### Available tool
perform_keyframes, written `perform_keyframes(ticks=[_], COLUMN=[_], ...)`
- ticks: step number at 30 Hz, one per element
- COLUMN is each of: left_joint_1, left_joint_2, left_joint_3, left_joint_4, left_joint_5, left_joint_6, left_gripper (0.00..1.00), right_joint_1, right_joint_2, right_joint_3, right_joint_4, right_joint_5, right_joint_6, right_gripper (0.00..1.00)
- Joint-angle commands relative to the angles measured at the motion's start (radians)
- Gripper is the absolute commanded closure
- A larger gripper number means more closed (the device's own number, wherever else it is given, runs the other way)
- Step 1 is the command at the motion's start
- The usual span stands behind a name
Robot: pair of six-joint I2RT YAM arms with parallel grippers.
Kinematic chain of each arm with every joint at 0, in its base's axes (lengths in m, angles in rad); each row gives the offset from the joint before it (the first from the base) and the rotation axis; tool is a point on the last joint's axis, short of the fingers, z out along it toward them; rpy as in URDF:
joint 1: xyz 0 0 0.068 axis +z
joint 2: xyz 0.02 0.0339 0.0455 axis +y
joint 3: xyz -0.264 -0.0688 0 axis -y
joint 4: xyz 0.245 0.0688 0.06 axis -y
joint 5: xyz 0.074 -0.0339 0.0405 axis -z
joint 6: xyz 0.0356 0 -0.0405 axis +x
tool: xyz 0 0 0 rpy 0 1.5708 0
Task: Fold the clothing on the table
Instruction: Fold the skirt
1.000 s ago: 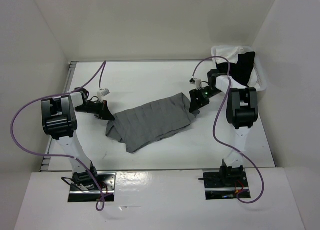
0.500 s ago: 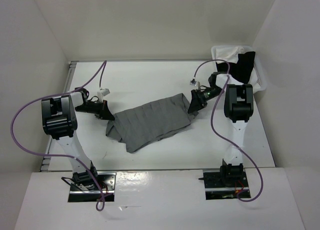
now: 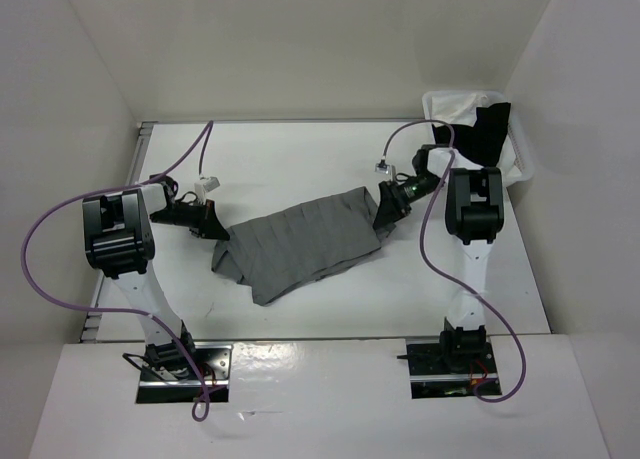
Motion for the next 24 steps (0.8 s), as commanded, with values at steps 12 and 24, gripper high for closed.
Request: perform_keyframes(ticks=[12, 24], left_joint_1=[0.006, 0.006], left_joint_2=[0.006, 0.006], left_joint_3=[0.001, 0.001], left_joint_4=[-0.009, -0.021], left_joint_5=[-0.009, 0.0], left_joint_6=[0.059, 0.077], left_gripper=[1.0, 1.0], right_joint_1=[0.061, 0.121], right_joint_2=[-0.03, -0.074], right_joint_3=[0.006, -0.012], right_joint_4=[0.072, 0.141], right_joint_5=[0.036, 0.092], right_joint_6=[0.089, 0.168], right_gripper=[0.44, 1.0])
